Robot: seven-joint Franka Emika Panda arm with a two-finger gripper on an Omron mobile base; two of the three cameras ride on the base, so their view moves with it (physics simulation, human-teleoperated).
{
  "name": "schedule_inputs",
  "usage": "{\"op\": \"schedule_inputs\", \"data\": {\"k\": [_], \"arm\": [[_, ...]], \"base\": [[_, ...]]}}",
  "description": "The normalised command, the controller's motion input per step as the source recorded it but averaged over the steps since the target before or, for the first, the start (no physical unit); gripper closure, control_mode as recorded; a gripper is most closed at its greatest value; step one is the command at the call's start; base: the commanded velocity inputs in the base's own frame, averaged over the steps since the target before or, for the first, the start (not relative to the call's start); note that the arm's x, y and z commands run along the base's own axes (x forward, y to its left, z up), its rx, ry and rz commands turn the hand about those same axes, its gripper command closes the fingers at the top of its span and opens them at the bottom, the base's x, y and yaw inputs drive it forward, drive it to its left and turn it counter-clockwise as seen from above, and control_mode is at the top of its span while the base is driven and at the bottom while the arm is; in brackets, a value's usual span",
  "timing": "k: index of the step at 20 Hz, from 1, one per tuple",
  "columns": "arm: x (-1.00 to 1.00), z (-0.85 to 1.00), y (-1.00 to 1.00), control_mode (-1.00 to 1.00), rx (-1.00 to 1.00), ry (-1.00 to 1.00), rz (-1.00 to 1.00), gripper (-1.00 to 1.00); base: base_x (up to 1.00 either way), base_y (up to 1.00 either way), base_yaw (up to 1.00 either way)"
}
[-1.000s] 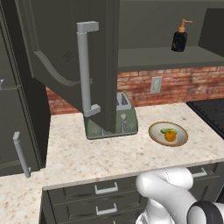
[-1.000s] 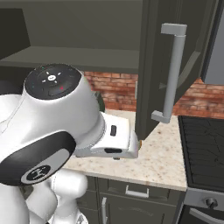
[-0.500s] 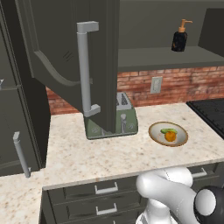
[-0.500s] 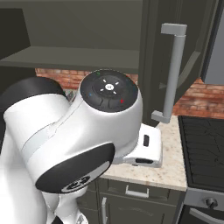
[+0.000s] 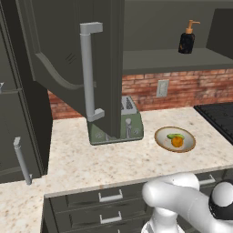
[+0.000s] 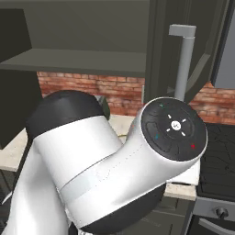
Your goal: Open the cabinet. Pick the mango and orange from the cabinet and place them into the bowl. Then close the cabinet.
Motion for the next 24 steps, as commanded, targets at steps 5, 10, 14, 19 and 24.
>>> {"op": "schedule_inputs", "data": {"k": [5, 10, 14, 19, 24], "arm": [[0.09, 0.06, -0.19, -1.00, 0.06, -0.24, 0.05, -1.00], [0.19, 0.03, -0.15, -1.00, 0.07, -0.20, 0.06, -1.00], [0.31, 0.04, -0.08, -1.00, 0.08, -0.13, 0.05, -1.00], [0.32, -0.01, -0.04, -1.00, 0.06, -0.09, 0.03, -1.00], [0.22, -0.16, -0.03, -1.00, 0.01, -0.10, 0.00, -1.00]], "base": [[0.00, 0.00, 0.00], [0.00, 0.00, 0.00], [0.00, 0.00, 0.00], [0.00, 0.00, 0.00], [0.00, 0.00, 0.00]]}}
